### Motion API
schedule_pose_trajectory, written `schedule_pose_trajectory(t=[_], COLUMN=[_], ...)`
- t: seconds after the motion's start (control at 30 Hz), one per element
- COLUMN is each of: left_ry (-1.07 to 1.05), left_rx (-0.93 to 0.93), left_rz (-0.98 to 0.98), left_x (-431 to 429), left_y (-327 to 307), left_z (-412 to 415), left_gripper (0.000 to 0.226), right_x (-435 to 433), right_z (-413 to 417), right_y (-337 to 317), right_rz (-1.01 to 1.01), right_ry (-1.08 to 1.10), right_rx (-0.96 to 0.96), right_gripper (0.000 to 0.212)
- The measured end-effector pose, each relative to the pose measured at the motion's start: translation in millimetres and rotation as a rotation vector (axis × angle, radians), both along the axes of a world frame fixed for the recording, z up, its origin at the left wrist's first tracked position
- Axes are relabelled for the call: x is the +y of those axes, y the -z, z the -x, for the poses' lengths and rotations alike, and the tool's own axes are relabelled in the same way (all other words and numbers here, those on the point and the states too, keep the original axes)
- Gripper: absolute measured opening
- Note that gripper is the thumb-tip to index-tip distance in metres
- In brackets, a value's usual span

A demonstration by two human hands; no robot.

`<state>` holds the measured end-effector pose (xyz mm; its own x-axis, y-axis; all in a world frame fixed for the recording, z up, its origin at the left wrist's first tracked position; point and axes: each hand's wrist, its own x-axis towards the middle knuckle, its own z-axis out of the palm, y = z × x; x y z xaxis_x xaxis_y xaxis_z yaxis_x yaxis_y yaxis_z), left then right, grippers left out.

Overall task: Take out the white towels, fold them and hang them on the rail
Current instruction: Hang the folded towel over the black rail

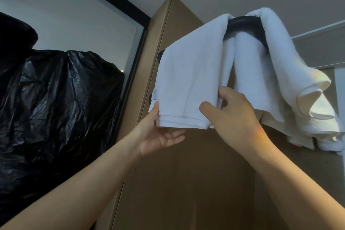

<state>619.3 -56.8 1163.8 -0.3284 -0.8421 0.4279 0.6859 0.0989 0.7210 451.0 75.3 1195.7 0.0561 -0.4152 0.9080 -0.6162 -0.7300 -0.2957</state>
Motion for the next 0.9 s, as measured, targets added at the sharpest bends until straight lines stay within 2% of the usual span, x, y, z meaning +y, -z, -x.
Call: schedule_pose_trajectory(t=[0.2,0.33,0.67,0.77,0.9], left_ry=[0.047,0.111,0.085,0.077,-0.002], left_rx=[0.025,0.079,0.117,0.145,0.193], left_rz=[0.062,0.175,0.123,0.133,0.168], left_x=[-15,-19,-24,-23,-22], left_y=[-3,-9,-10,-8,-6], left_z=[1,1,9,11,12], left_gripper=[0.081,0.081,0.082,0.08,0.075], right_x=[-2,-2,-5,-4,-1], right_z=[0,1,4,7,15], right_y=[1,-1,0,1,3], right_rz=[-0.018,-0.014,-0.005,-0.006,0.069], right_ry=[-0.089,-0.083,-0.094,-0.049,0.117], right_rx=[-0.037,-0.047,-0.057,-0.049,-0.014], right_gripper=[0.013,0.014,0.012,0.015,0.023])
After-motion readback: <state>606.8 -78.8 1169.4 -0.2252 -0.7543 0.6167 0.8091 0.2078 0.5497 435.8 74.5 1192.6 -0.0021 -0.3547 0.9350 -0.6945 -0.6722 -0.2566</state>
